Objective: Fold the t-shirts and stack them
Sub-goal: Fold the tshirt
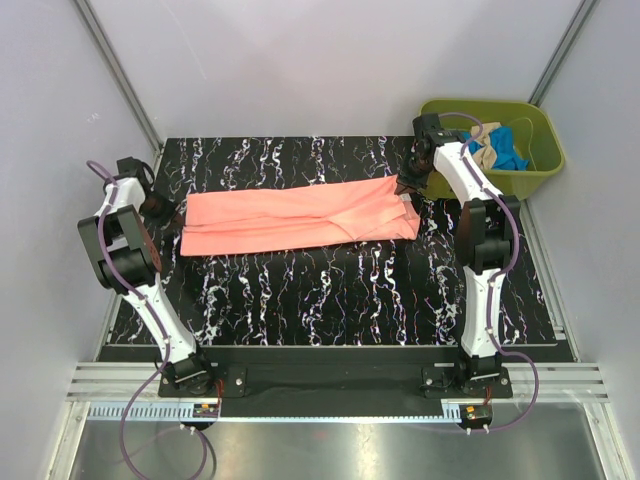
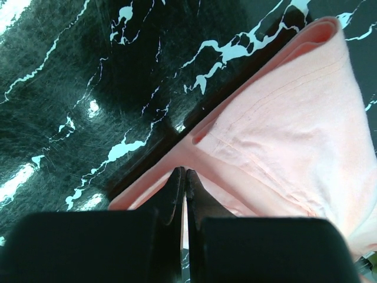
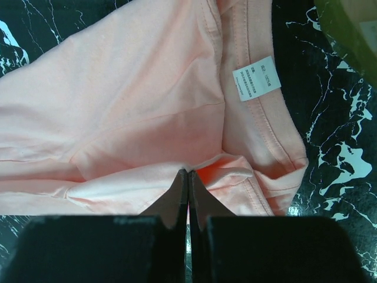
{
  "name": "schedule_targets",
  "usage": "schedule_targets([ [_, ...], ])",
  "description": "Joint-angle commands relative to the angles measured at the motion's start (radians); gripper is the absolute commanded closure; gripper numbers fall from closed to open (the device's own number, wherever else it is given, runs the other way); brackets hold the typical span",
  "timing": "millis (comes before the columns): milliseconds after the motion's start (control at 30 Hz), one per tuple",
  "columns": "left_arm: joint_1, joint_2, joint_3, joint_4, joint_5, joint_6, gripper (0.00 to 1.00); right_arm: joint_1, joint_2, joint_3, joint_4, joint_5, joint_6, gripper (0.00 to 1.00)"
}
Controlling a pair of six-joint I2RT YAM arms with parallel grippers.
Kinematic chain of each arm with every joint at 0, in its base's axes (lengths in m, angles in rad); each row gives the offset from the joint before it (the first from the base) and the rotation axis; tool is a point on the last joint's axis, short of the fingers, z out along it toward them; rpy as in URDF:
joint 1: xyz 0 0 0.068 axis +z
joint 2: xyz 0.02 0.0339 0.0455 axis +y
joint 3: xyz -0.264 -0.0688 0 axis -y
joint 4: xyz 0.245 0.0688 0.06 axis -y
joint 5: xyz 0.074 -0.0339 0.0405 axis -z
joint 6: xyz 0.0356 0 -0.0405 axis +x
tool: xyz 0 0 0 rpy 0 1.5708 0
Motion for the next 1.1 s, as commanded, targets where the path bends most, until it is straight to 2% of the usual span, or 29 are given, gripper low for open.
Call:
schedule_targets([
  [0, 0.001, -0.006, 0.051, 0.008, -0.015, -0.016, 1.0, -0.027, 0.015, 0.047, 0.002, 0.053, -0.03, 1.0],
  [400, 0.001, 0.016, 0.056, 0.002, -0.033, -0.014, 1.0, -0.03, 0.037, 0.076, -0.021, 0.075, -0.028, 1.0],
  [667, -0.003, 0.045, 0.074, 0.019, 0.004, -0.013, 1.0, -0.031, 0.049, 0.087, -0.019, 0.106, -0.028, 1.0],
  [767, -0.008, 0.054, 0.085, 0.022, 0.001, 0.007, 0.99, -0.03, 0.055, 0.093, -0.013, 0.116, -0.025, 0.93],
  [800, -0.008, 0.052, 0.094, 0.019, -0.011, 0.015, 0.93, -0.03, 0.058, 0.101, -0.015, 0.118, -0.031, 0.92],
  [833, -0.006, 0.045, 0.097, 0.013, -0.031, 0.023, 0.83, -0.027, 0.064, 0.12, -0.018, 0.118, -0.033, 0.86],
  [867, -0.009, 0.034, 0.096, 0.016, -0.062, 0.042, 0.65, -0.028, 0.067, 0.134, -0.034, 0.118, -0.037, 0.81],
  [900, -0.014, -0.007, 0.087, 0.021, -0.082, 0.055, 0.58, -0.027, 0.073, 0.18, -0.05, 0.123, -0.047, 0.76],
  [933, -0.024, -0.033, 0.081, 0.021, -0.105, 0.065, 0.45, -0.024, 0.072, 0.2, -0.085, 0.129, -0.057, 0.69],
  [967, -0.031, -0.058, 0.068, 0.022, -0.14, 0.091, 0.4, -0.01, 0.066, 0.214, -0.093, 0.135, -0.073, 0.65],
  [1033, -0.051, -0.133, 0.058, 0.013, -0.163, 0.112, 0.37, 0.003, 0.018, 0.208, -0.091, 0.179, -0.082, 0.54],
  [1067, -0.058, -0.183, 0.035, 0.014, -0.166, 0.116, 0.37, 0.024, -0.005, 0.197, -0.085, 0.19, -0.082, 0.52],
])
